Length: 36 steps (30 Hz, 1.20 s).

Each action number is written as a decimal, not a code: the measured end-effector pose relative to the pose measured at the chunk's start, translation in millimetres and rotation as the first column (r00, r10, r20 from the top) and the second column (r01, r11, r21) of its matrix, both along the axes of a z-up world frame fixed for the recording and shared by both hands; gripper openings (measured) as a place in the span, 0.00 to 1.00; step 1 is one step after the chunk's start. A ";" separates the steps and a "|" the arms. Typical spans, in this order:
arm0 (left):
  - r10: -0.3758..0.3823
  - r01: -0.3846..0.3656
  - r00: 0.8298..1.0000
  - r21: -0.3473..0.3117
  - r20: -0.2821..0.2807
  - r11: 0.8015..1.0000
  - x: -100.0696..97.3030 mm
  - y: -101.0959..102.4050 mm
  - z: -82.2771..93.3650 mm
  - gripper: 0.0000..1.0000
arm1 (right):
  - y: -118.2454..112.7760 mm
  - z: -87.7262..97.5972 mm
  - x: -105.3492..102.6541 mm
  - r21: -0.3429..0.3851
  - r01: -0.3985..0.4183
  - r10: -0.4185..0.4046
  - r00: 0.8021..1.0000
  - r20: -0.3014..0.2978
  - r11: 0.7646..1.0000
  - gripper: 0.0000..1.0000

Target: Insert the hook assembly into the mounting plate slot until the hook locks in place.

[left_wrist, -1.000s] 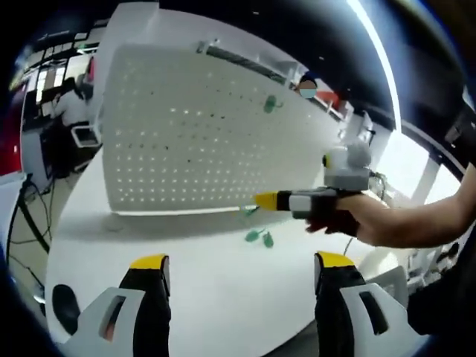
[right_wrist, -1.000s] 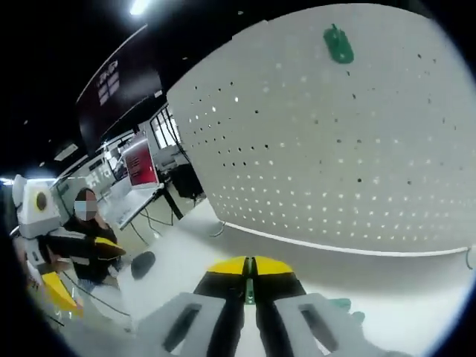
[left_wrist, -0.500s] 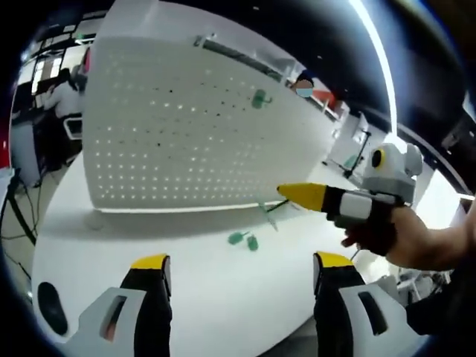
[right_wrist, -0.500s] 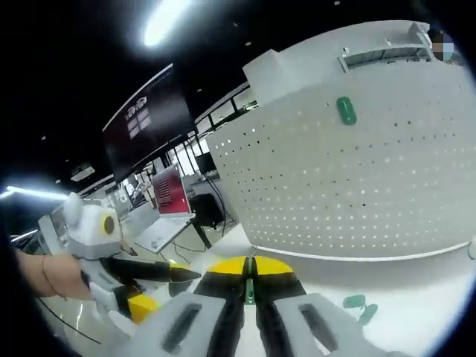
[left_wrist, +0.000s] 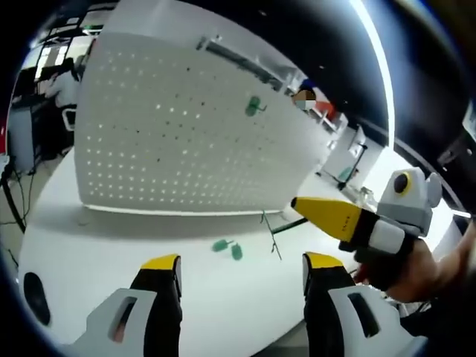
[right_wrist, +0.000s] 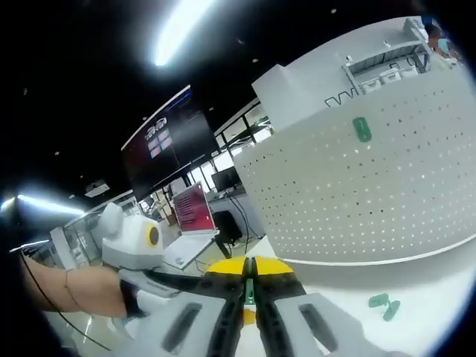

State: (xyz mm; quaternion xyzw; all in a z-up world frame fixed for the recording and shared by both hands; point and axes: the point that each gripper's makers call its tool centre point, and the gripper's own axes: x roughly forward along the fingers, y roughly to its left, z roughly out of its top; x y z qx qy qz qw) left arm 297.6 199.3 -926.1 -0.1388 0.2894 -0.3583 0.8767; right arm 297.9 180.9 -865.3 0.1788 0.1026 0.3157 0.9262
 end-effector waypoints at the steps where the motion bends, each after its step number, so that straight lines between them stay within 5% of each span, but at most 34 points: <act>1: -0.003 0.003 1.000 -0.015 -0.004 1.000 -0.5 -0.9 2.2 0.62 | 1.9 1.4 -0.9 0.005 -0.002 0.002 1.000 0.003 1.000 0.00; 12: 0.004 -0.004 1.000 -0.109 -0.008 0.994 1.6 3.5 22.4 0.38 | 16.9 17.3 -5.9 0.021 -0.040 0.039 0.997 0.067 0.999 0.00; 17: 0.008 -0.010 1.000 -0.095 -0.025 0.995 0.0 4.7 18.7 0.36 | 19.3 22.6 -6.1 0.031 -0.043 0.040 0.996 0.084 0.999 0.00; 31: -0.009 0.002 0.999 -0.166 -0.039 0.986 -4.3 0.0 28.2 0.08 | 28.3 22.0 -11.0 0.033 -0.065 0.062 0.994 0.092 0.997 0.00; 36: -0.027 0.023 0.999 -0.135 -0.026 0.991 -7.9 0.0 25.9 0.04 | 30.8 19.1 -13.2 0.025 -0.073 0.070 0.994 0.086 0.997 0.00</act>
